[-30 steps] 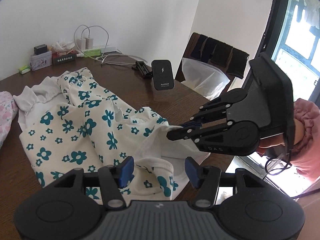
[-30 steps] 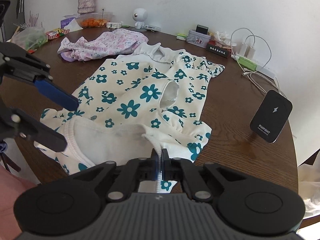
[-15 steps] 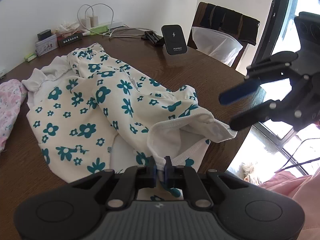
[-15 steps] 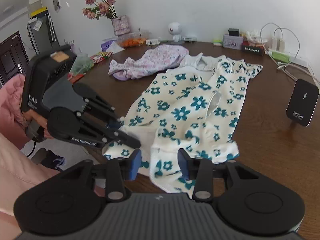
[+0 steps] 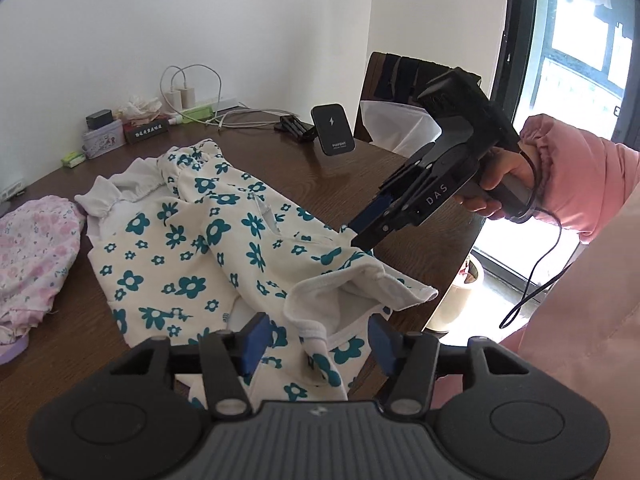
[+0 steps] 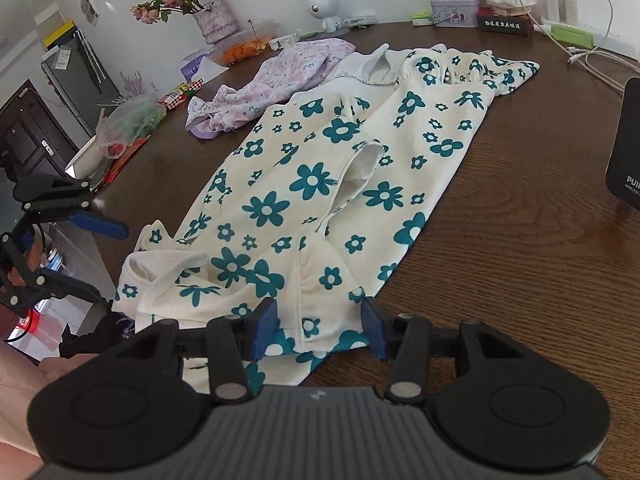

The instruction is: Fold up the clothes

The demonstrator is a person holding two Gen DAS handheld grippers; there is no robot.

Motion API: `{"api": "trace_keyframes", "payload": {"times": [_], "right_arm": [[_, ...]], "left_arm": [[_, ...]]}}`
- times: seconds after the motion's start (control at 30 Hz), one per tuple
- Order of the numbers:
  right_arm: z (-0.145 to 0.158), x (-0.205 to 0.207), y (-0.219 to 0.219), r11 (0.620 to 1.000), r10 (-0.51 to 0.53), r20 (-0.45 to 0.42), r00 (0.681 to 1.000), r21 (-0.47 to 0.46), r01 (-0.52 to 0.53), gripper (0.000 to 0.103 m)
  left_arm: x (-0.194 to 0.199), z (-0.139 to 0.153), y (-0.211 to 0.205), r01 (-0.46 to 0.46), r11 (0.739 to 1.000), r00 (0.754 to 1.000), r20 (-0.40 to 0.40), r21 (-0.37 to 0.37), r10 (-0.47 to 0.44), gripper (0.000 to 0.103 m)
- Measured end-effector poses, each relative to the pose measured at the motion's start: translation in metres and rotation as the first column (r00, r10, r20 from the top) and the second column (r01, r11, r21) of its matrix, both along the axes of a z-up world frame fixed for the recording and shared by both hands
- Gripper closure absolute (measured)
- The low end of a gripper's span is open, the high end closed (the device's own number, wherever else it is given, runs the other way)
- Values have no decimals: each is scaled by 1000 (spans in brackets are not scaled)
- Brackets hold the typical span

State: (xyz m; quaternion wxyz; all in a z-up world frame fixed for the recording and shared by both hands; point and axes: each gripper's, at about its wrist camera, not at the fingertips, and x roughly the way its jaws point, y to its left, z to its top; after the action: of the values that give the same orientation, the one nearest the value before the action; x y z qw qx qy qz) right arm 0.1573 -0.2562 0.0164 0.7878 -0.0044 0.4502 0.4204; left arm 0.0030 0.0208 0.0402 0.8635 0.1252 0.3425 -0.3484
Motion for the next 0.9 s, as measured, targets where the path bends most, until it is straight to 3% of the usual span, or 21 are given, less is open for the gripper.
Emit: {"api": "trace_keyframes", "payload": {"times": [0.23,0.47,0.7,0.9], "right_arm": [[4,-6,7,991,124,-57,991,52,-121,61],[8,-15,1,985,156,-63,986,90,-151,66],[3,2,0,994,99,-60,993,61,-95,61],[-1,-5,20,988,157,-39,987,16,-157,61]], "left_arm": [[25,-18,21,-131,990,989,-60,46,134,49],[49,-38,29,-123,991,978,-163,48,129,49],[43,-43,29,-85,996,976,-201,31,89,63],[40,-44,23,-45,998,974,-220,33,51,87]]}}
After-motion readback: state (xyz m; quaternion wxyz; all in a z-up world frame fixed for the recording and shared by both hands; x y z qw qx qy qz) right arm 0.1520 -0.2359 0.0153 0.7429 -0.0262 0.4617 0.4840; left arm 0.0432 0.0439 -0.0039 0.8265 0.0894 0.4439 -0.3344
